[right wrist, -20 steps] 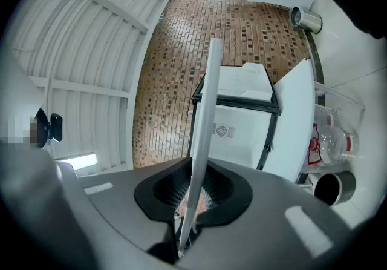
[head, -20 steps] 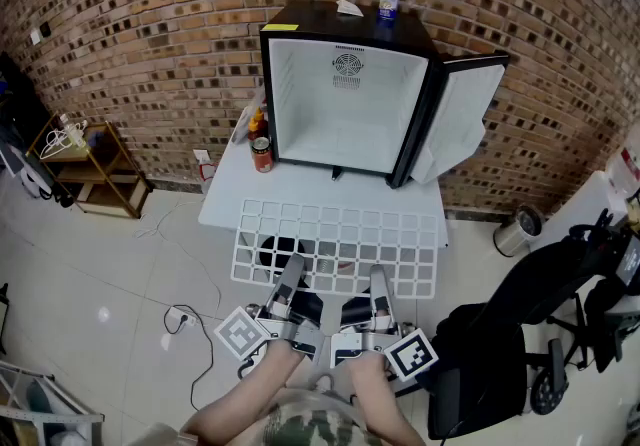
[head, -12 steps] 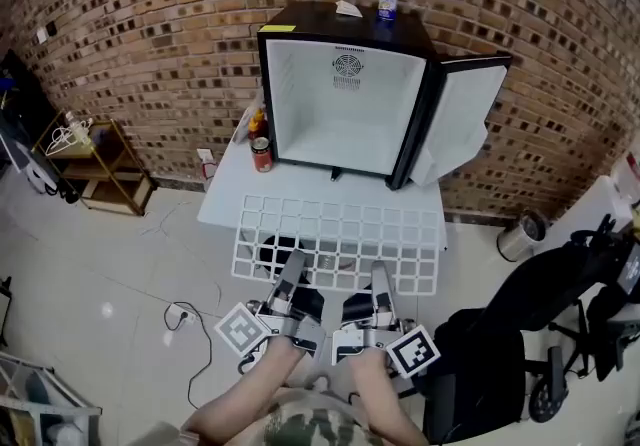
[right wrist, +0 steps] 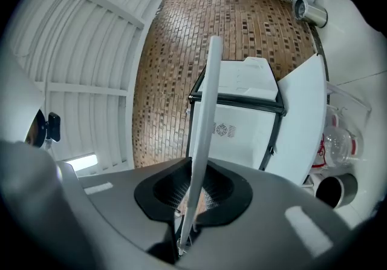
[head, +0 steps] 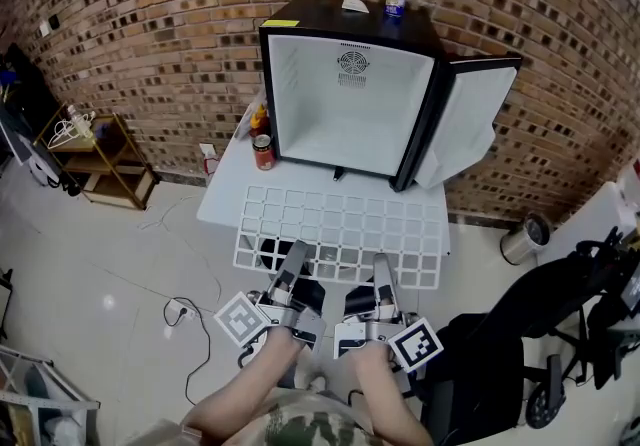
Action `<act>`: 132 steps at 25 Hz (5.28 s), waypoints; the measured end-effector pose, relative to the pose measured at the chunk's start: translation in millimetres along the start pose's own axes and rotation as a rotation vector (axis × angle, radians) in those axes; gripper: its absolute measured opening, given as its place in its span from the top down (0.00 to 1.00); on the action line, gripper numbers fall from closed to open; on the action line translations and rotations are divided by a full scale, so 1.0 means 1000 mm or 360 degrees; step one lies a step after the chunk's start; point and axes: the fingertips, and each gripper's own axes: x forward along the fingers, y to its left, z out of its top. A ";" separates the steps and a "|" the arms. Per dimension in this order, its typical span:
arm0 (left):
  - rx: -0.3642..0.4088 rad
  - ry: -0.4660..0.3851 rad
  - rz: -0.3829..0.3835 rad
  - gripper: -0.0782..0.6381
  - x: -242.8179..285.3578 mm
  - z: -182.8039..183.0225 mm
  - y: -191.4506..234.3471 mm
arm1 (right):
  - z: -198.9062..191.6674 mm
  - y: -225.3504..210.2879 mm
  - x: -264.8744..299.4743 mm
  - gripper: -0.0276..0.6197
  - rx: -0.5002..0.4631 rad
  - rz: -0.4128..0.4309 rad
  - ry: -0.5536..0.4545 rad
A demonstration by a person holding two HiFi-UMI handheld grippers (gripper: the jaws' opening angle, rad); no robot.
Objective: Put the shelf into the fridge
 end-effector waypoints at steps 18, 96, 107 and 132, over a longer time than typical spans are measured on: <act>-0.0069 0.0075 0.0007 0.85 0.084 0.047 0.042 | 0.003 -0.039 0.090 0.90 -0.0032 -0.0039 -0.0038; -0.0087 0.0184 0.0114 0.86 0.283 0.124 0.108 | 0.049 -0.101 0.288 0.91 0.0122 -0.0273 -0.0103; -0.0031 0.0173 0.0134 0.85 0.291 0.126 0.111 | 0.057 -0.100 0.303 0.91 0.0133 -0.0300 -0.0054; 0.0219 0.0166 0.0001 0.79 0.354 0.145 0.116 | 0.083 -0.107 0.361 0.87 -0.0080 -0.0271 -0.0146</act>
